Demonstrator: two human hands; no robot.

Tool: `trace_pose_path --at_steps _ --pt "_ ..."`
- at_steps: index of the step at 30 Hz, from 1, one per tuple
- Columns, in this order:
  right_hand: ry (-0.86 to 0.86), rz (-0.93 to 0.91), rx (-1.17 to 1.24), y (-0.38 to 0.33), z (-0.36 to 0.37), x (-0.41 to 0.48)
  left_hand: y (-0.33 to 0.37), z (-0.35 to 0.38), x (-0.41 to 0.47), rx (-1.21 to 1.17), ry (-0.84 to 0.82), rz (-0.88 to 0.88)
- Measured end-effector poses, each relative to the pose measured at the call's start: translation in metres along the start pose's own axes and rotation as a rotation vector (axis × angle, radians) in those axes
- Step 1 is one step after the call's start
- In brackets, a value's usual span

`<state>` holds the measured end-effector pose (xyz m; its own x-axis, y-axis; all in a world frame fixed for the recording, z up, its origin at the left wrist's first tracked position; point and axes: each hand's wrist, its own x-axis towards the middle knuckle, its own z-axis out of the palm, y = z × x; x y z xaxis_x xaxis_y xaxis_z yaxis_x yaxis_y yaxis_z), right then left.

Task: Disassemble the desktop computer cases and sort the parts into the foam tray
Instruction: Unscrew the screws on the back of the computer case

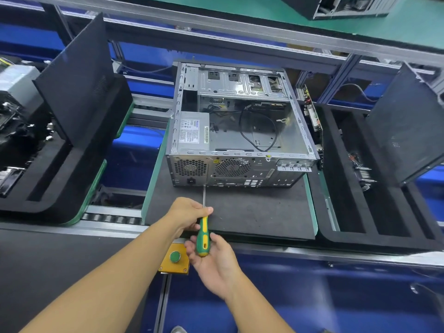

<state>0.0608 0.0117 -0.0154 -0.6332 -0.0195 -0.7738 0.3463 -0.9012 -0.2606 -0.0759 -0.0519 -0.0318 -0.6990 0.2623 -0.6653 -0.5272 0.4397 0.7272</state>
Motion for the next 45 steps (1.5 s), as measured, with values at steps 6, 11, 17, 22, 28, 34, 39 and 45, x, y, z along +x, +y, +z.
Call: trace_pose_path --at_steps 6,11,17,22,28,34,39,45 --pt "0.01 -0.006 -0.112 -0.003 -0.006 0.005 0.0 -0.007 0.0 0.05 -0.049 0.005" --pt "0.114 -0.161 -0.383 0.001 0.006 0.006 0.01 -0.007 -0.01 0.305 -0.03 0.052" --pt "0.293 -0.266 -0.664 0.0 0.012 0.004 0.019 -0.006 -0.024 0.811 -0.026 0.033" --pt "0.16 -0.195 -0.406 -0.006 0.005 -0.005 0.008 -0.006 -0.023 0.395 -0.116 -0.025" --pt "0.052 -0.06 -0.105 -0.011 -0.005 -0.012 -0.002 0.003 -0.029 0.091 -0.2 -0.125" --pt "0.168 -0.23 -0.381 -0.004 0.004 -0.002 -0.006 0.008 -0.029 0.208 -0.094 -0.013" --pt "0.029 -0.105 -0.214 -0.002 0.002 -0.004 -0.007 0.0 -0.023 0.04 -0.188 -0.167" --pt "0.014 -0.096 -0.335 -0.007 0.004 -0.004 -0.002 -0.007 -0.02 0.243 -0.117 -0.076"
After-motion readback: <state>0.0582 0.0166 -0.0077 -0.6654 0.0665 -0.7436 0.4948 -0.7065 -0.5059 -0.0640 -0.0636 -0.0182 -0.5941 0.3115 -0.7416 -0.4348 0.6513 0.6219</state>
